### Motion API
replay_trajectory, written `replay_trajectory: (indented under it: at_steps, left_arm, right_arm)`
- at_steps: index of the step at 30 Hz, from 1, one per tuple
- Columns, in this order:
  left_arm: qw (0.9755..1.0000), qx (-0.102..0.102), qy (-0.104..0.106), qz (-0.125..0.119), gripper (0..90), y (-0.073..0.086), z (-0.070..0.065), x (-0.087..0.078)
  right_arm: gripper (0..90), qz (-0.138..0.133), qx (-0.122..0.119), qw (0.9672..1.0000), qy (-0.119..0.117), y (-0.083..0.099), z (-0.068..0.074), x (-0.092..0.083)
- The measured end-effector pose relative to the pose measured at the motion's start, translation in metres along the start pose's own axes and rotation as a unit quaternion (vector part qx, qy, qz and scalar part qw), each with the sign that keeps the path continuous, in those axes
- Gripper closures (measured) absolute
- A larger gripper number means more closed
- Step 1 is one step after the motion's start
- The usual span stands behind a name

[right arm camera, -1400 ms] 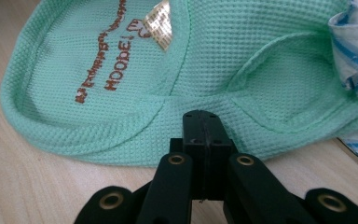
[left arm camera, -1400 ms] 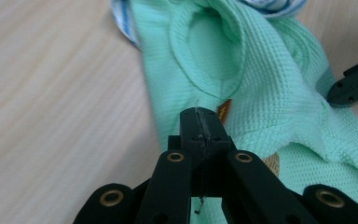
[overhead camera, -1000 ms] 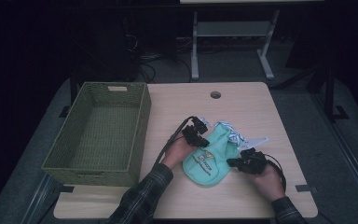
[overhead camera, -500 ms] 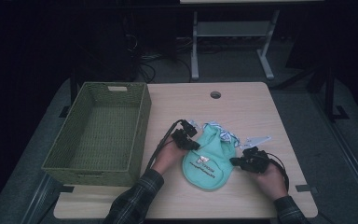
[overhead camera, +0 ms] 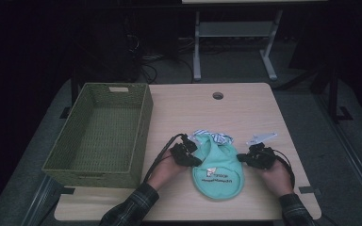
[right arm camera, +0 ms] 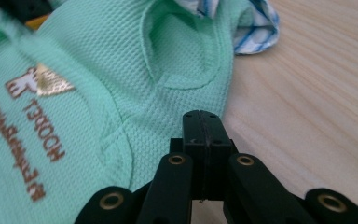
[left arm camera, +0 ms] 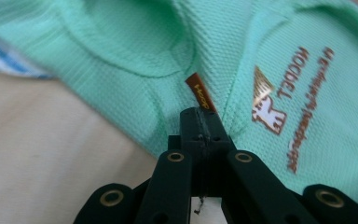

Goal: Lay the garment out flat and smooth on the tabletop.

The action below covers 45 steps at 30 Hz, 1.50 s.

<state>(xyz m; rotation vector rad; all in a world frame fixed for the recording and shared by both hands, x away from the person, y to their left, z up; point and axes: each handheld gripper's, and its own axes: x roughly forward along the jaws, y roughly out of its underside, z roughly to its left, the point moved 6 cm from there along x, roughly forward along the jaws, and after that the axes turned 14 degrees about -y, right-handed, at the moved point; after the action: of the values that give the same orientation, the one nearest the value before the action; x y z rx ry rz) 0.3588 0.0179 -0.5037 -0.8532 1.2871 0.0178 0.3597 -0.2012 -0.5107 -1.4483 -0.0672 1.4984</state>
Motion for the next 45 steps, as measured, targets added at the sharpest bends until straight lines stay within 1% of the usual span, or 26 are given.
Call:
replay_trajectory:
  at_steps: [1, 2, 4, 7, 8, 9, 12, 14, 16, 17, 19, 20, 23, 25, 27, 29, 30, 31, 33, 34, 35, 37, 39, 42, 43, 45]
  left_arm:
    - [1.0000, 0.002, 0.001, -0.002, 89.7, 0.001, -0.003, 0.000]
    - [1.0000, 0.002, 0.000, -0.002, 89.8, 0.001, -0.004, 0.000]
    - [1.0000, 0.006, -0.003, -0.001, 89.7, 0.000, -0.004, 0.000]
    - [1.0000, 0.006, -0.001, -0.002, 89.7, 0.000, -0.004, 0.000]
    - [1.0000, 0.005, 0.000, -0.002, 89.8, 0.000, -0.004, 0.000]
    - [1.0000, 0.005, 0.000, -0.003, 89.8, 0.001, -0.004, 0.000]
    - [1.0000, 0.007, 0.000, -0.004, 89.8, 0.000, -0.004, 0.000]
    - [1.0000, 0.007, -0.001, -0.006, 89.8, 0.001, -0.004, 0.000]
    - [1.0000, 0.006, -0.002, -0.006, 89.8, 0.001, -0.005, 0.000]
    - [0.9999, 0.011, -0.003, -0.004, 89.8, 0.001, -0.004, 0.000]
    - [1.0000, 0.006, -0.002, -0.006, 89.8, 0.001, -0.005, 0.000]
    - [1.0000, 0.006, -0.002, -0.006, 89.8, 0.001, -0.005, 0.000]
    - [1.0000, 0.005, 0.000, -0.007, 89.8, 0.001, -0.005, 0.000]
    - [0.9999, 0.009, -0.001, -0.005, 89.8, 0.001, -0.004, 0.000]
    - [1.0000, 0.007, -0.001, -0.006, 89.8, 0.001, -0.005, 0.000]
    - [1.0000, 0.007, -0.002, -0.006, 89.7, 0.001, -0.005, 0.000]
    - [1.0000, 0.007, -0.002, -0.006, 89.8, 0.001, -0.005, 0.000]
    - [0.9999, 0.012, -0.003, -0.004, 89.8, 0.001, -0.004, 0.000]
    - [0.9999, 0.008, -0.004, -0.007, 89.8, 0.001, -0.005, 0.000]
    - [0.9999, 0.009, -0.005, -0.006, 89.7, 0.001, -0.005, 0.000]
    - [0.9999, 0.011, -0.007, -0.006, 89.7, 0.001, -0.006, 0.000]
    - [0.9998, 0.019, -0.011, -0.002, 89.7, 0.001, -0.007, -0.002]
    - [0.9997, 0.021, -0.012, 0.000, 89.7, 0.002, -0.007, -0.003]
    - [0.9997, 0.022, -0.010, 0.003, 89.8, 0.003, -0.008, -0.004]
    - [0.9997, 0.023, -0.010, 0.003, 89.7, 0.003, -0.008, -0.004]
    - [0.9998, 0.019, -0.011, 0.001, 89.7, 0.002, -0.009, -0.005]
  right_arm:
    - [89.9, 0.002, 0.001, 1.0000, 0.000, -0.001, 0.000, 0.000]
    - [89.8, 0.008, -0.004, 1.0000, 0.001, -0.002, 0.000, 0.001]
    - [88.0, 0.009, -0.005, 0.9999, -0.001, -0.006, 0.000, 0.001]
    - [85.5, -0.011, -0.007, 0.9999, -0.010, -0.018, -0.001, 0.002]
    - [84.6, -0.016, -0.013, 0.9997, -0.009, -0.024, -0.003, 0.002]
    - [84.6, -0.021, -0.012, 0.9997, -0.010, -0.027, -0.003, 0.002]
    - [83.1, -0.038, -0.012, 0.9992, -0.009, -0.043, -0.010, 0.004]
    - [82.2, -0.043, -0.011, 0.9990, -0.008, -0.051, -0.017, 0.008]
    - [81.3, -0.046, -0.005, 0.9989, -0.012, -0.056, -0.022, 0.012]
    - [80.6, -0.047, -0.003, 0.9988, -0.015, -0.058, -0.024, 0.015]
    - [78.5, -0.047, 0.000, 0.9987, -0.018, -0.061, -0.027, 0.020]
    - [77.4, -0.045, 0.007, 0.9988, -0.019, -0.063, -0.028, 0.023]
    - [76.1, -0.047, 0.013, 0.9985, -0.025, -0.065, -0.031, 0.028]
    - [76.0, -0.047, 0.019, 0.9982, -0.033, -0.066, -0.031, 0.033]
    - [76.9, -0.041, 0.018, 0.9984, -0.034, -0.067, -0.032, 0.037]
    - [83.2, -0.033, 0.019, 0.9986, -0.035, -0.066, -0.032, 0.040]
    - [85.5, -0.027, 0.018, 0.9990, -0.031, -0.066, -0.033, 0.042]
    - [87.1, -0.024, 0.016, 0.9991, -0.030, -0.065, -0.033, 0.043]
    - [88.8, -0.023, 0.010, 0.9993, -0.027, -0.065, -0.033, 0.045]
    - [89.1, -0.023, 0.008, 0.9994, -0.023, -0.065, -0.032, 0.044]
    - [89.3, -0.023, 0.002, 0.9996, -0.013, -0.066, -0.033, 0.042]
    - [89.4, -0.026, 0.002, 0.9997, 0.000, -0.068, -0.035, 0.038]
    - [89.5, -0.030, -0.001, 0.9995, 0.009, -0.070, -0.038, 0.032]
    - [89.5, -0.027, -0.007, 0.9993, 0.024, -0.071, -0.045, 0.026]
    - [89.5, -0.024, -0.007, 0.9993, 0.029, -0.070, -0.047, 0.025]
    - [89.5, -0.018, -0.008, 0.9991, 0.038, -0.068, -0.050, 0.026]
